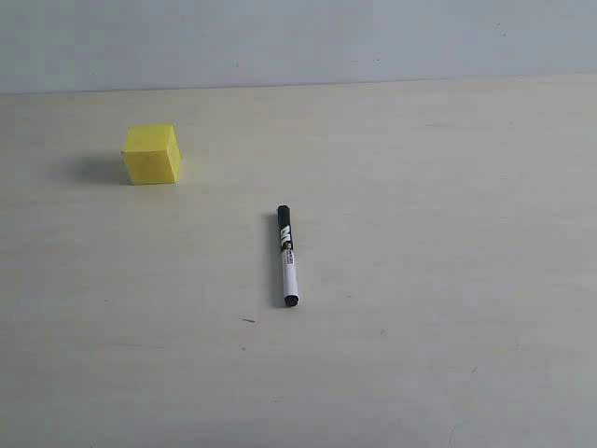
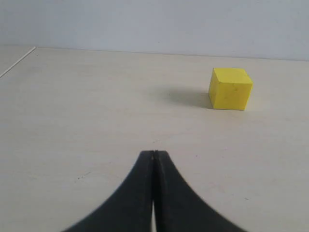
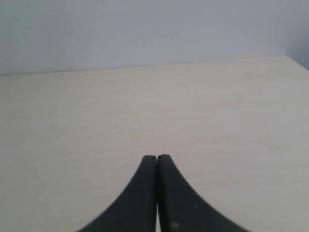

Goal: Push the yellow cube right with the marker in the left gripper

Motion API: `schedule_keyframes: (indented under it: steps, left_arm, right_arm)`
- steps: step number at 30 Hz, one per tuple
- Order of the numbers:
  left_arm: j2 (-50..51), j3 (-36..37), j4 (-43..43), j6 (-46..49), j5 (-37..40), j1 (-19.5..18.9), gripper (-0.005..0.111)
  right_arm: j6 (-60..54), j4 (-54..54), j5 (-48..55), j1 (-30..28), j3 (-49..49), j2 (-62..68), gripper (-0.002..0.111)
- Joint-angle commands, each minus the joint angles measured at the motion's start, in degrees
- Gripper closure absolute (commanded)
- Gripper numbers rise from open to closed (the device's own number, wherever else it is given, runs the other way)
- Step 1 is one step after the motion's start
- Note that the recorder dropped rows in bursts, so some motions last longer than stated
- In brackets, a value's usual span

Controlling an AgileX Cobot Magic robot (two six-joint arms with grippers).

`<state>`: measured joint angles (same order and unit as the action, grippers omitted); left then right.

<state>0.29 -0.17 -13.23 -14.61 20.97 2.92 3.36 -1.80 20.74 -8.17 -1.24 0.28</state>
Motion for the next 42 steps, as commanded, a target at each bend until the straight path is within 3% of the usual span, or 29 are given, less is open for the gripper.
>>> schedule_keyframes:
  steps: [1,32,36,39,42]
  left_arm:
    - [-0.3,0.2,0.3,-0.4,-0.2,-0.1,0.107]
    - [-0.3,0.2,-1.6,0.7,-0.4,-0.1,0.107]
    - [-0.3,0.2,1.8,-1.4,-9.5,-0.1,0.107]
    - [-0.3,0.2,8.9,-10.5,-21.0,-0.1,0.107]
    - [-0.3,0.2,10.0,-20.6,-28.6,-0.1,0.107]
  right_arm:
    - [-0.2,-0.1,-0.2,-0.2,0.2,-0.3,0.108]
    - [-0.2,-0.1,-0.2,-0.2,0.2,-0.3,0.108]
    - [-0.2,-0.1,-0.2,-0.2,0.2,-0.3,0.108]
    - [-0.2,-0.1,-0.2,-0.2,0.2,-0.3,0.108]
    - [-0.2,-0.1,-0.2,-0.2,0.2,-0.3,0.108]
